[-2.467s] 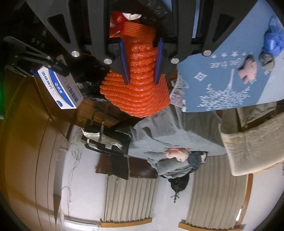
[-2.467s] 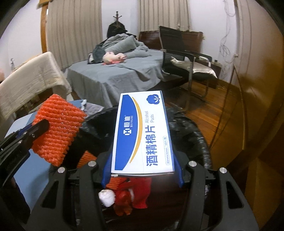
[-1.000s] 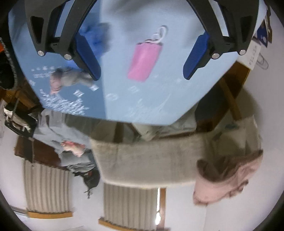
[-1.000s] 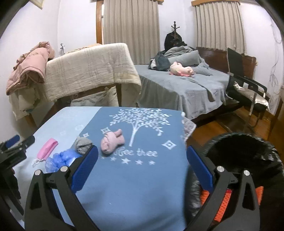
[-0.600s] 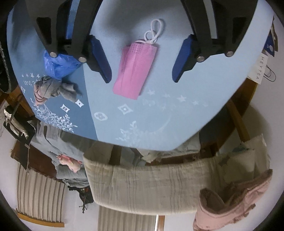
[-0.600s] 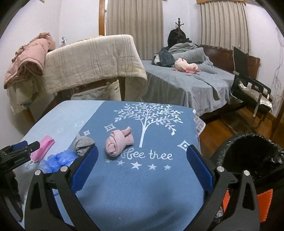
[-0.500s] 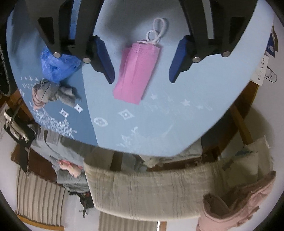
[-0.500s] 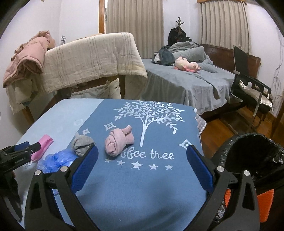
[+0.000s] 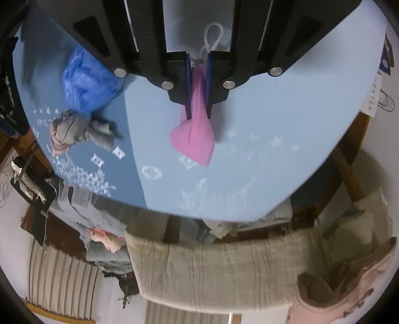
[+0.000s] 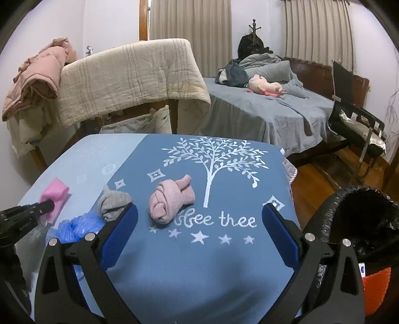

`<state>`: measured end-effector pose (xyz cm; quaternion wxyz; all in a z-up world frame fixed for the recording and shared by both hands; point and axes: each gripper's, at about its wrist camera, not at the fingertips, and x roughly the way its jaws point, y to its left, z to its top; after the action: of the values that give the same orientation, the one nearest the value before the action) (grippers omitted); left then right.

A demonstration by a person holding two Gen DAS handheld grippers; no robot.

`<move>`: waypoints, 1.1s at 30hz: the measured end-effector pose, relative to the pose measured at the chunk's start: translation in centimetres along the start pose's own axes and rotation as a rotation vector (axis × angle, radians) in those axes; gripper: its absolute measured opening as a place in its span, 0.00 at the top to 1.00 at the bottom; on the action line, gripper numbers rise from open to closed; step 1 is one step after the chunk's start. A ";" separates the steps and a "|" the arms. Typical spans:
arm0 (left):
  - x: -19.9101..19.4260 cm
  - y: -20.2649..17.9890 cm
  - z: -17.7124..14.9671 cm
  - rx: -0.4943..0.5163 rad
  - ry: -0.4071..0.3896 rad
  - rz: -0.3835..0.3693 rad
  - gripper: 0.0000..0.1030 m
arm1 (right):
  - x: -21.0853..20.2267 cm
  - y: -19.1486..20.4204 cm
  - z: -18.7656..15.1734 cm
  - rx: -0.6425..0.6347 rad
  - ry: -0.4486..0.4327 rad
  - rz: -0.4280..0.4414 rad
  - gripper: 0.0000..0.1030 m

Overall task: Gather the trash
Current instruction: 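Grasp the pink face mask with the left gripper while the right gripper grasps the pink knotted sock, then carry the pink mask and pink sock with both grippers over the bin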

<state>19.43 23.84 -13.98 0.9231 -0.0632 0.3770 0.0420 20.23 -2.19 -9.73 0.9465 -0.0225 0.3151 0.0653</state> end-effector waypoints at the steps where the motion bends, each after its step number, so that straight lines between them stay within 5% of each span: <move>1: -0.1 -0.2 0.3 0.006 -0.015 0.003 0.92 | 0.2 0.1 0.1 0.000 0.000 -0.001 0.06; 14: 0.9 -1.8 2.2 0.029 -0.068 -0.010 0.92 | 6.1 1.8 2.1 -0.022 0.105 -0.017 0.07; 19: 1.0 -1.8 2.2 0.021 -0.067 -0.011 0.92 | 7.9 2.3 1.9 -0.020 0.181 0.039 0.29; 21: 1.0 -1.8 2.2 0.024 -0.070 -0.010 0.92 | 8.0 2.5 1.8 -0.018 0.189 0.081 0.55; 24: 0.7 -1.8 2.3 0.030 -0.078 -0.009 0.92 | 7.6 3.1 1.8 -0.031 0.191 0.133 0.68; 33: -2.6 -3.8 3.0 0.040 -0.141 -0.028 0.92 | 3.1 1.1 2.5 -0.001 0.096 0.142 0.68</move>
<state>20.14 20.47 -9.68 0.9489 -0.0469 0.3111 0.0256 23.99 -0.52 -9.55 0.9233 -0.0038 0.3609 0.1314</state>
